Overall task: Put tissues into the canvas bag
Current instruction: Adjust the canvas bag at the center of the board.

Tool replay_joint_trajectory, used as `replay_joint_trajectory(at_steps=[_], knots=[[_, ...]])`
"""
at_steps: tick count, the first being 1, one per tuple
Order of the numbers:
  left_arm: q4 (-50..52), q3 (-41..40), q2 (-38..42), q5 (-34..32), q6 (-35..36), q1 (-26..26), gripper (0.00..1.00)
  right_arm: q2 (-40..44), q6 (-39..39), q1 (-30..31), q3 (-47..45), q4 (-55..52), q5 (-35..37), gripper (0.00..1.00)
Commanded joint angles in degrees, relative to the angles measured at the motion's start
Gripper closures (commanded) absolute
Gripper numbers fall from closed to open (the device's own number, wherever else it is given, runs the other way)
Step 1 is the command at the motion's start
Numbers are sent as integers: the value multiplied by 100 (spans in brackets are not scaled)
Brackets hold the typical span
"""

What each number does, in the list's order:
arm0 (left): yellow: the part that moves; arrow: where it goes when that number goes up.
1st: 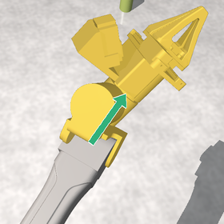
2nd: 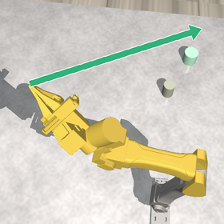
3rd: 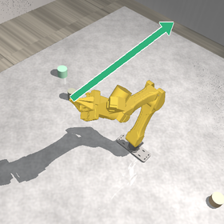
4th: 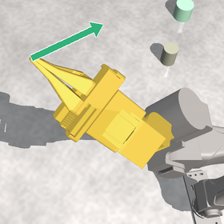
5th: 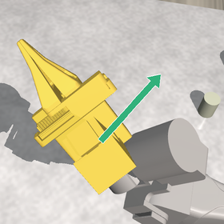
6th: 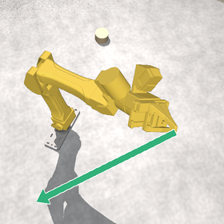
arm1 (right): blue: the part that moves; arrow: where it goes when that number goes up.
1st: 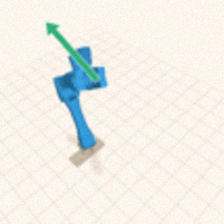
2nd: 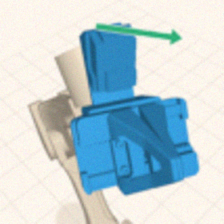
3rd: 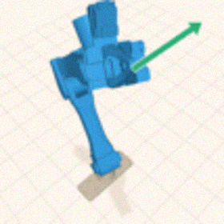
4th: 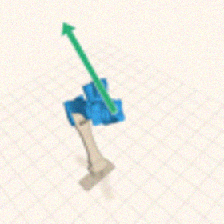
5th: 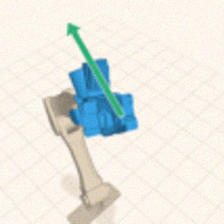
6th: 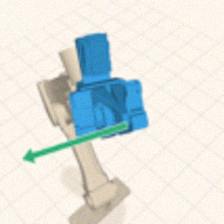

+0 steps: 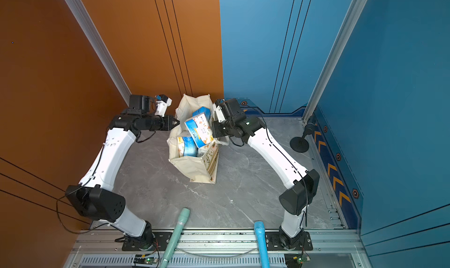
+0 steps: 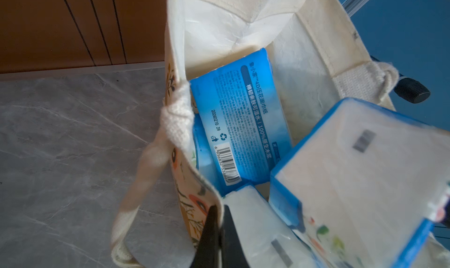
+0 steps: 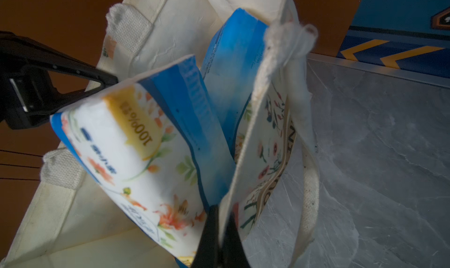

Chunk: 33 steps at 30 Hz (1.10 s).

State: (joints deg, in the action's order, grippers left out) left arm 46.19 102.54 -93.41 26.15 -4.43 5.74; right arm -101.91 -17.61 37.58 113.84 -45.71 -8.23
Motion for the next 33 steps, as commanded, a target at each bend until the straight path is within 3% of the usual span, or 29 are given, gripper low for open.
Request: replay_joint_trajectory(at_steps=[1,3,6,7,14,20,28,33], knots=[[25,343,-115,-54,58,-72,100,223,275,41,219,404,451,100],[159,542,-300,343,-109,-275,100,224,232,-111,204,246,486,100],[352,653,-554,-260,16,-317,100,302,209,-214,55,176,590,100],[509,769,-710,-93,12,-314,100,280,237,-237,27,145,675,100],[602,1064,-1064,-72,58,253,100,-350,231,-372,141,-177,725,100],[609,1309,-1138,-113,61,299,100,-367,319,-346,314,-201,820,100],[603,1028,-1136,-13,47,345,100,-107,303,-455,-160,-149,895,67],[602,1162,-1166,72,-4,370,94,214,278,-531,-481,-28,914,56]])
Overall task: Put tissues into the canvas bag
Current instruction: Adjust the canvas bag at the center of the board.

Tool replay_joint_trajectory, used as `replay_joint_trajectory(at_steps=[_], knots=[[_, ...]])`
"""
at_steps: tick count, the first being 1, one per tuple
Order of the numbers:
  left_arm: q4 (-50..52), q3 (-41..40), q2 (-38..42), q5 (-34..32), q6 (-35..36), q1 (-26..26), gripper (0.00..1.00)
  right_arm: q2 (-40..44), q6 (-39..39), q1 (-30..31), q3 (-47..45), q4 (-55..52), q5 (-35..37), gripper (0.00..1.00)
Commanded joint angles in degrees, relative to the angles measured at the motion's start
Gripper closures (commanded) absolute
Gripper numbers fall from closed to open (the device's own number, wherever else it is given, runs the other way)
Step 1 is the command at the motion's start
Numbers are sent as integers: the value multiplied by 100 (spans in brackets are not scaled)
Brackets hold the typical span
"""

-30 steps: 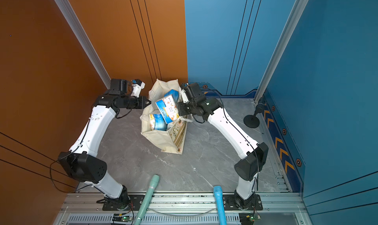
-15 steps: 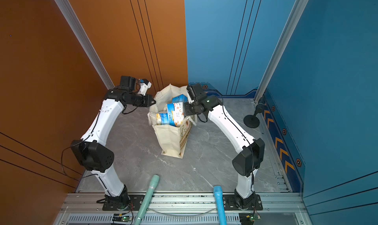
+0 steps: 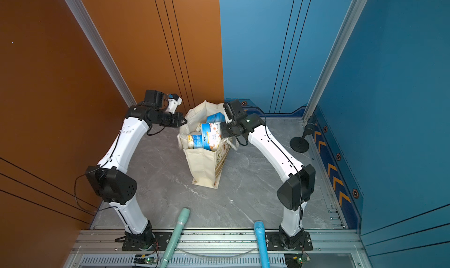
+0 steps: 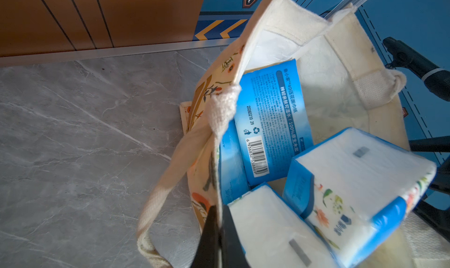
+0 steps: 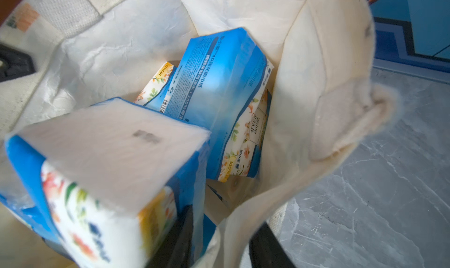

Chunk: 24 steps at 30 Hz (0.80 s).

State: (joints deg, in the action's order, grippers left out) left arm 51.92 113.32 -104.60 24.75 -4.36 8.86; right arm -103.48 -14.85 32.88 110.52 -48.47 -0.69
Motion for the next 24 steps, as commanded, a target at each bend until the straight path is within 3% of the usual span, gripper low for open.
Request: replay_joint_trajectory(at_steps=[1,14,15,24], knots=[[29,111,-59,229,-19,69,93,437,-17,-79,-266,299,144,54],[-15,333,-168,425,-52,230,52,1157,-193,-253,-1014,770,-230,42],[-56,316,-141,412,-52,233,45,1187,-194,-263,-1052,790,-237,41],[-466,3,270,268,-138,73,39,1496,-271,-439,-1394,1114,-308,38]])
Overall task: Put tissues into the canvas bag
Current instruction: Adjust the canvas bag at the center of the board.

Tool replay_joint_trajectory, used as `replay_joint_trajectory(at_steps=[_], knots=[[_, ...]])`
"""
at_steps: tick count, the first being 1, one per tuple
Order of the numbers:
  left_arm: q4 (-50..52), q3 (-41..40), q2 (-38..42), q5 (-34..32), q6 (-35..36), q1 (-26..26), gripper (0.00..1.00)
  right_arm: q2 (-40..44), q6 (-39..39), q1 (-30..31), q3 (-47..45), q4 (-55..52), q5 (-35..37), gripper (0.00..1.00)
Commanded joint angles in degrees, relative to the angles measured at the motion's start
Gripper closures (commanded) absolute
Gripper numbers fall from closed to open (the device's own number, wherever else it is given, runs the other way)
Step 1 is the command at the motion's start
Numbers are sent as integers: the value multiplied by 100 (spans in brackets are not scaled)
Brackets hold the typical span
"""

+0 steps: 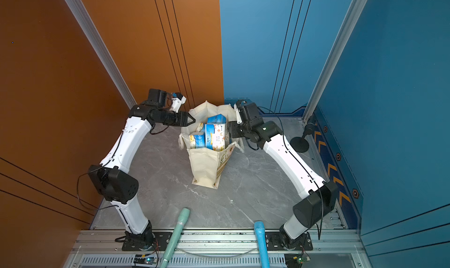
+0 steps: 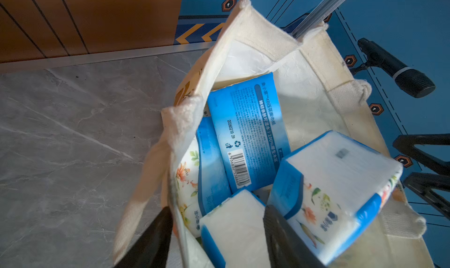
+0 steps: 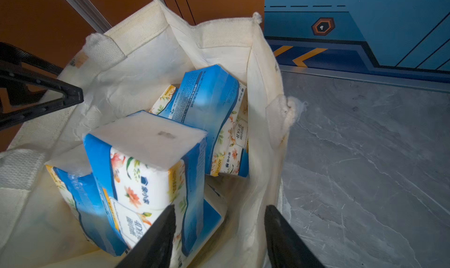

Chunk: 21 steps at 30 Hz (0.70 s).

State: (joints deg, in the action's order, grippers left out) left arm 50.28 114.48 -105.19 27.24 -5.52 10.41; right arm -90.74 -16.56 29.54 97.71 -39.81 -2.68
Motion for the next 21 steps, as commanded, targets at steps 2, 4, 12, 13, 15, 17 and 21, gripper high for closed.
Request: replay_joint_trajectory(at_steps=[2,4,12,13,15,17,21], knots=[[-461,-273,479,26,-67,-163,38,247,-128,-150,-160,268,-169,37],[-619,-444,638,72,-98,-249,38,290,-137,-177,-201,309,-191,34],[-1724,-1373,1374,257,-496,-646,34,378,-216,-283,-361,516,-321,31],[-1882,-1504,1464,236,-570,-701,34,378,-225,-298,-373,540,-330,31],[-2279,-1882,1711,82,-782,-845,34,435,-228,-331,-453,632,-298,30],[-2704,-2303,1996,-128,-933,-971,34,587,-249,-400,-627,796,-90,27],[-3364,-3152,2540,-504,-1013,-1204,30,1058,-394,-788,-1238,1178,166,23]])
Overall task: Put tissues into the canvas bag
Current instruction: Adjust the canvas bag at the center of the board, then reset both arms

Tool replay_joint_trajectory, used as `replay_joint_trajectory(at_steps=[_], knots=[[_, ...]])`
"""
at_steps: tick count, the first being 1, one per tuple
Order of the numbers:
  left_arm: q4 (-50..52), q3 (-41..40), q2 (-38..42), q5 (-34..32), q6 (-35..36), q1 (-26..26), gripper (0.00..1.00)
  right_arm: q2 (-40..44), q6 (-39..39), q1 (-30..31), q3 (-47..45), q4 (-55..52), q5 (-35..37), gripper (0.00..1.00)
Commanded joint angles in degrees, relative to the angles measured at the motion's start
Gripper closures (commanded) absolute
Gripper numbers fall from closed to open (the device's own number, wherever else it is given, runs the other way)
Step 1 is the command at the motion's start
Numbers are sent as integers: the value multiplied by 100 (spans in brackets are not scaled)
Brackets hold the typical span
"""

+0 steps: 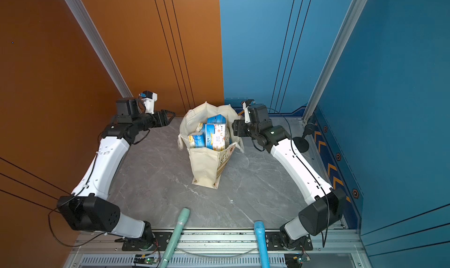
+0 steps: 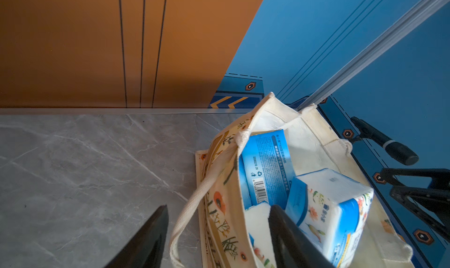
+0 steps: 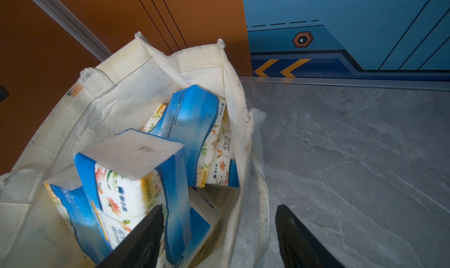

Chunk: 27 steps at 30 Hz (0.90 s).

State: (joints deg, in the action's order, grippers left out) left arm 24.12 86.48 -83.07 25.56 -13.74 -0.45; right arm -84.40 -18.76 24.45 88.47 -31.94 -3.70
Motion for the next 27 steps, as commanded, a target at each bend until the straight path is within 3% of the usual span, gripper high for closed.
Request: replay_joint_trajectory(at_steps=[1,5,9,16,18,23,27], knots=[[-812,-509,423,-412,-183,-172,28,522,-203,-404,-469,444,260,23],[-1144,-1245,750,-591,-273,-446,24,902,-279,-973,-1213,493,479,22],[-2026,-2313,1154,-1291,-341,-569,23,1313,-440,-1551,-2120,852,525,18],[-3554,-4443,1706,-2746,541,-420,15,1691,-410,-2065,-3211,1430,899,7],[-3607,-4738,1645,-3030,688,-363,15,1610,-409,-2099,-3286,1454,964,6],[-4482,-5496,1149,-3334,968,-197,1,1285,-418,-2111,-3332,1497,1003,3],[-5694,-6023,604,-3636,1153,-9,2,1158,-400,-2112,-3437,1651,1055,1]])
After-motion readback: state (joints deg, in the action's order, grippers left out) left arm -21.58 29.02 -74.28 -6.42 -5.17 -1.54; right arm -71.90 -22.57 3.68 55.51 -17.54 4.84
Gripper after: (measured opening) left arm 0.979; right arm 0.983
